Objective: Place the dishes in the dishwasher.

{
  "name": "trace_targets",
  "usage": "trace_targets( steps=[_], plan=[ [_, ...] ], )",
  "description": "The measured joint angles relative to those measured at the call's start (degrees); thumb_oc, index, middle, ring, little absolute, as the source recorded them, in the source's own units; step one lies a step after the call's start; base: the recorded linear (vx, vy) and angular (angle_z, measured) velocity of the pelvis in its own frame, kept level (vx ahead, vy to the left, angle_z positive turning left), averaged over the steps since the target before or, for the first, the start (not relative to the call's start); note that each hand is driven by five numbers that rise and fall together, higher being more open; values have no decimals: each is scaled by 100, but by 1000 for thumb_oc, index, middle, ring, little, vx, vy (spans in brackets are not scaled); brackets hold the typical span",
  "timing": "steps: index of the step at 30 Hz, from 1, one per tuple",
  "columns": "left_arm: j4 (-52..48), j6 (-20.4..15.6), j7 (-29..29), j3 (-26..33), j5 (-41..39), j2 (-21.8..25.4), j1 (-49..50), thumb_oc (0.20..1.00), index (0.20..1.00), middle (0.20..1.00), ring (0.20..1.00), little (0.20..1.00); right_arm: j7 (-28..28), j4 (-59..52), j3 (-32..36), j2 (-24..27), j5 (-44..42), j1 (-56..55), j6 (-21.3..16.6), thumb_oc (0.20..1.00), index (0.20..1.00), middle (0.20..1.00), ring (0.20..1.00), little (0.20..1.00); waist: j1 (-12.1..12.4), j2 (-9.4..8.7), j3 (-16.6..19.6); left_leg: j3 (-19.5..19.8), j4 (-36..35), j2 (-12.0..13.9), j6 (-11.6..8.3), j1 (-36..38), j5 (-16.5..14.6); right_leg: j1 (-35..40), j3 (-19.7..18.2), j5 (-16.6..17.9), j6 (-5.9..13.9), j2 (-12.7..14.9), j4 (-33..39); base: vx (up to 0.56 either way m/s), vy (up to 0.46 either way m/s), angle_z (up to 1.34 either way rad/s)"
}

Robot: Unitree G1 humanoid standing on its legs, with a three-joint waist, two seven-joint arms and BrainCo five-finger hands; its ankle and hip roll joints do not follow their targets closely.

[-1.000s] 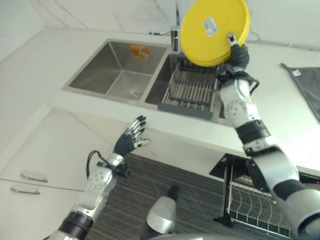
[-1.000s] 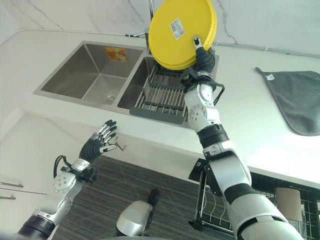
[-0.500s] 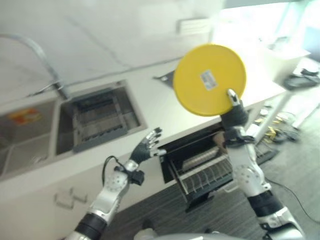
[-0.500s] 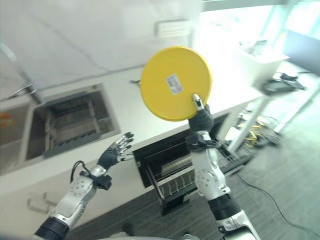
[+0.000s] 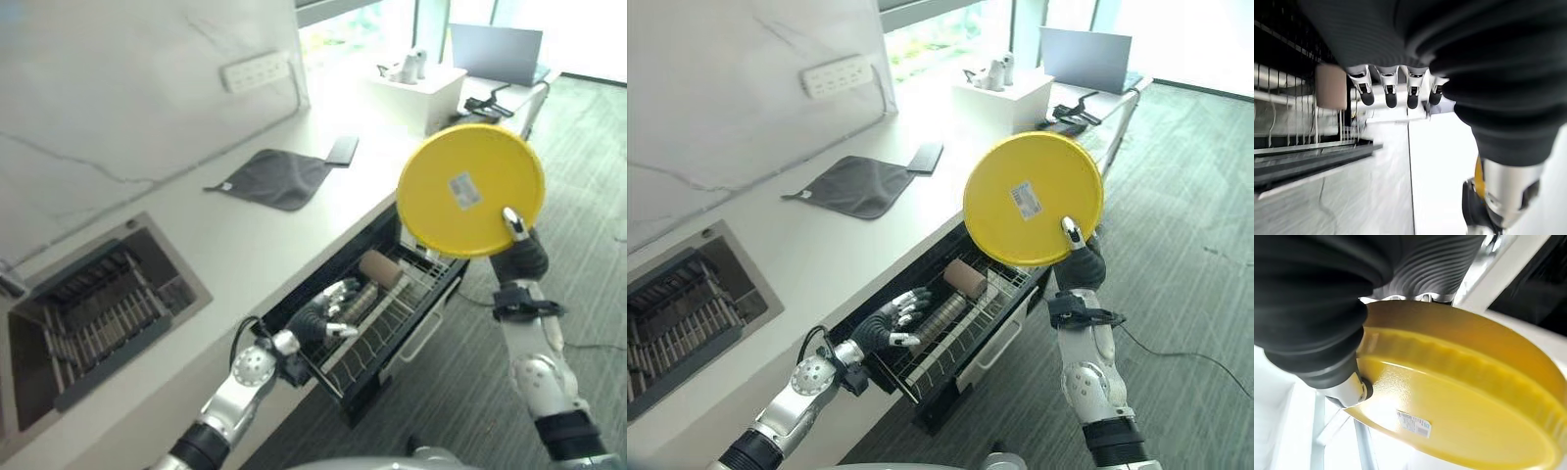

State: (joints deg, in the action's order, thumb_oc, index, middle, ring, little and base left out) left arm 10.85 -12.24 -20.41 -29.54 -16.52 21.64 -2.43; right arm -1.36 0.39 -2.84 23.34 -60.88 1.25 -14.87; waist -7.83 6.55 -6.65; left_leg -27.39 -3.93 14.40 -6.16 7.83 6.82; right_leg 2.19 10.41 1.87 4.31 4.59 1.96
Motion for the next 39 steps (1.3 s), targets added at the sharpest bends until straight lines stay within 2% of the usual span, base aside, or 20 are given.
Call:
trace_targets(
  steps=[2,5,6,10,12,15,18,21,24,29,35,39],
  plan=[
    [98,120,-120,-41,36,-26,-19,1000,1000,1000,1000,1000,-101,165,2,6,18,-51,201,200,200,200,200,200,-102,39,-92,-8,-6,-13,0,17,-119,-2,-27,10,21,10,5,28,53,-9],
    [404,287,-219,-141,214,-35,-6,1000,1000,1000,1000,1000,-335,196,2,8,135,-219,372,200,200,200,200,200,-125,125,-216,-3,-16,-96,28,16,-189,9,-26,20,80,86,2,34,49,4],
    [742,372,-227,-199,393,-54,31,1000,1000,1000,1000,1000,-462,278,-12,3,134,-268,459,200,200,200,200,200,-124,135,-235,9,-16,-141,25,13,-215,46,-14,61,173,127,19,49,52,7],
    [1109,529,-129,-183,656,-4,308,1000,1000,1000,1000,1000,-555,587,3,5,255,-285,478,200,200,200,200,200,-111,38,-303,19,-32,-276,33,5,-231,67,10,78,281,238,57,30,34,6],
    [1234,526,5,-176,662,-36,452,1000,1000,1000,1000,1000,-555,611,0,-10,352,-358,535,200,200,200,200,200,-103,-11,-337,45,-91,-351,35,15,-230,140,48,114,305,292,134,10,35,10],
    [1930,459,348,21,733,-167,654,1000,1000,1000,1000,1000,-581,803,-128,-130,484,-433,573,200,200,200,200,200,-106,-108,-402,146,-93,-432,40,9,-234,200,142,135,320,378,199,8,27,15],
    [2570,348,633,389,870,-266,797,1000,1000,1000,1000,1000,-594,1044,-186,-319,599,-419,571,200,200,200,200,200,48,-202,-483,222,-93,-486,59,-15,-248,249,224,128,352,432,215,28,41,15],
    [2937,249,814,580,872,-308,1037,1000,1000,1000,1000,1000,-579,1086,-338,-363,746,-414,553,200,200,200,200,200,111,-198,-507,325,-94,-556,98,-38,-273,269,303,103,385,500,219,41,27,18],
    [3449,74,1076,789,869,-421,1241,1000,1000,1000,1000,1000,-543,1241,-431,-533,961,-404,517,200,200,200,200,200,274,-212,-516,381,-93,-593,106,-67,-278,310,357,98,397,537,217,32,26,11],
    [3929,-109,1294,1074,863,-658,1414,1000,1000,1000,1000,1000,-304,1566,-526,-537,1252,-371,415,200,200,200,200,200,489,-217,-530,562,-94,-669,128,-141,-295,337,531,59,453,624,208,17,49,18],
    [4119,-139,1331,1194,854,-701,1394,1000,1000,1000,1000,1000,130,1714,-563,-497,1524,-206,385,200,200,200,200,200,665,-277,-582,696,-16,-722,158,-293,-328,202,629,-14,495,709,14,-1,46,11],
    [4089,-143,1351,1160,694,-639,895,1000,1000,1000,1000,1000,724,1751,-549,-474,1682,377,219,200,200,200,200,200,709,-326,-946,828,339,-703,214,-738,-361,-217,676,-111,433,800,-483,-86,33,13]
  ],
)
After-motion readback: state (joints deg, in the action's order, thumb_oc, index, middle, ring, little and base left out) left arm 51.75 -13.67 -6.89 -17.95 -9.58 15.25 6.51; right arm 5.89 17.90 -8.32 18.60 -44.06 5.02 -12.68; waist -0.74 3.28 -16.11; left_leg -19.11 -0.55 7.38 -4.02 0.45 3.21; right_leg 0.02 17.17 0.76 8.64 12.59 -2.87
